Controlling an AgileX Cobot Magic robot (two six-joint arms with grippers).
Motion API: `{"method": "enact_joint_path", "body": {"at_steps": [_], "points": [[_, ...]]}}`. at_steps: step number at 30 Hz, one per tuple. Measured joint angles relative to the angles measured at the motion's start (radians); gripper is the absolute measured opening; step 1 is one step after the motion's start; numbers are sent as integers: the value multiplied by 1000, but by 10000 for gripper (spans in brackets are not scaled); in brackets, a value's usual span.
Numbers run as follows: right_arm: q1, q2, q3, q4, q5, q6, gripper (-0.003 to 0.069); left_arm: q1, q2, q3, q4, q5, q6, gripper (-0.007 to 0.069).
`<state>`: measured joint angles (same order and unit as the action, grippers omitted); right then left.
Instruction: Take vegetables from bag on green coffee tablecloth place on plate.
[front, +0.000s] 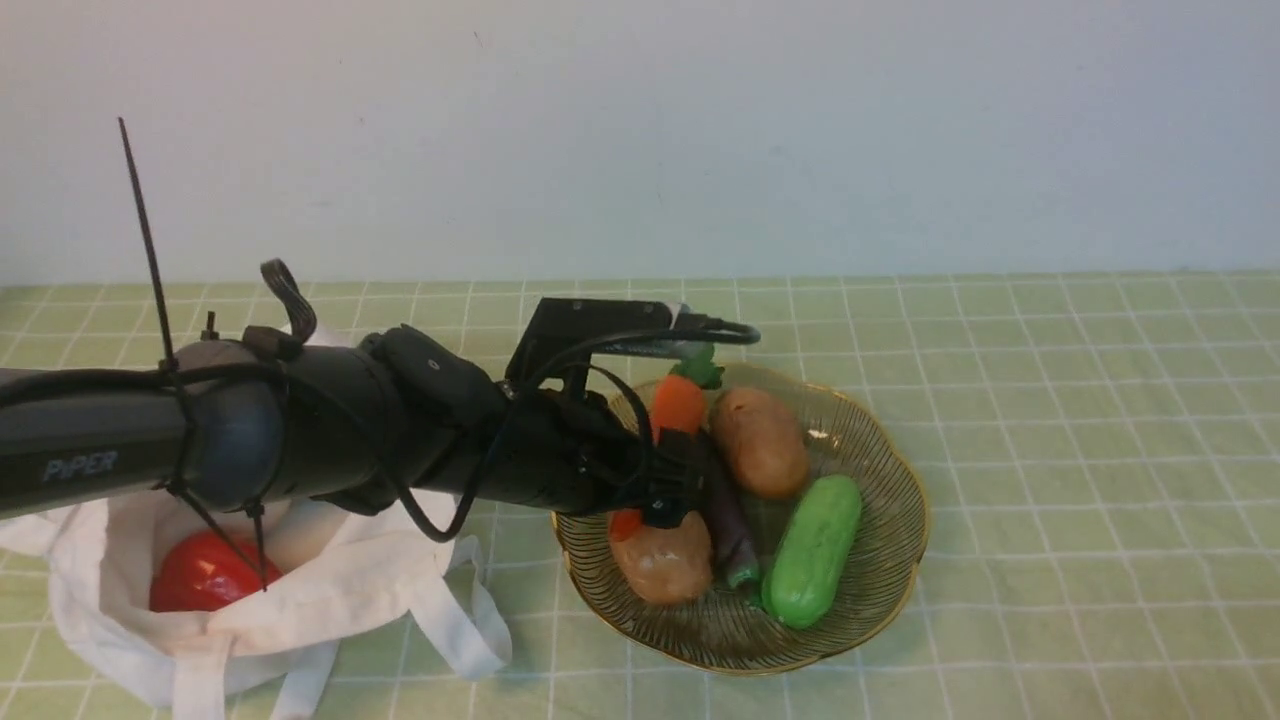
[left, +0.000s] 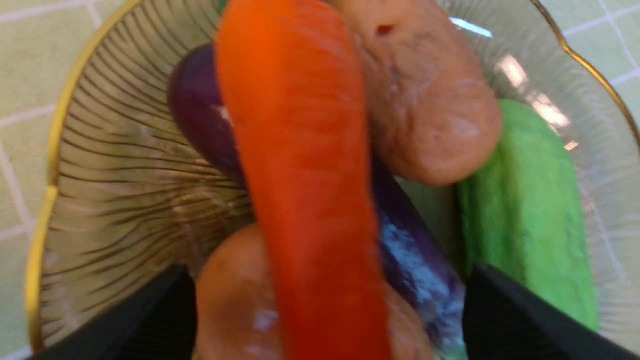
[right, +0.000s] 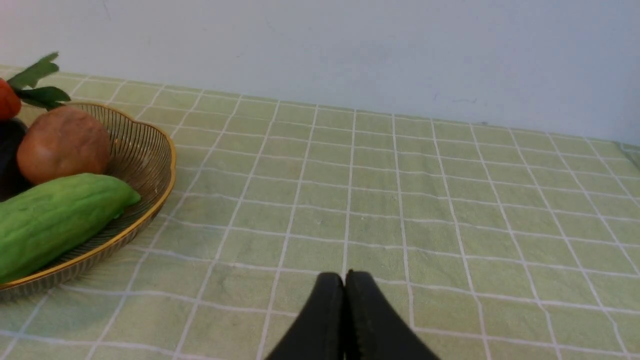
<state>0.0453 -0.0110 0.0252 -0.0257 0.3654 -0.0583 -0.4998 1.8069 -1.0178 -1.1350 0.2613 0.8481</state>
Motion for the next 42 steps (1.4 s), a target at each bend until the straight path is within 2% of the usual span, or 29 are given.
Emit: {"method": "enact_joint_path", "body": {"at_steps": [4,7,8,10,11,12,14,16,19,22,28,29,32,36,42], "points": [[0,0,0,0,0,0,-15,10,-68,0,14,61,18,665],[0,0,0,0,0,0,-15,35,-194,0,65,100,18,555],[0,0,0,0,0,0,-15,35,-203,0,65,102,16,546],[0,0,0,0,0,0,-15,52,-312,0,126,132,15,383],[0,0,0,0,0,0,-15,53,-330,0,132,134,15,369],[0,0,0,0,0,0,-15,56,-356,0,154,144,15,309],[0,0,0,0,0,0,-15,57,-484,0,237,199,14,109],[0,0,0,0,0,0,-15,57,-576,0,291,250,2,36],[0,0,0,0,0,0,-15,57,-700,0,357,313,-53,0],[0,0,0,0,0,0,-15,57,-784,0,406,338,-108,-5],[0,0,0,0,0,0,-15,57,-1028,0,587,365,-322,-5],[0,0,0,0,0,0,-15,57,-1034,0,593,366,-322,-5],[0,0,0,0,0,0,-15,57,-1129,0,690,392,-462,-5],[0,0,0,0,0,0,-15,57,-1188,0,740,443,-524,-5],[0,0,0,0,0,0,-15,57,-1233,0,746,529,-528,-5]]}}
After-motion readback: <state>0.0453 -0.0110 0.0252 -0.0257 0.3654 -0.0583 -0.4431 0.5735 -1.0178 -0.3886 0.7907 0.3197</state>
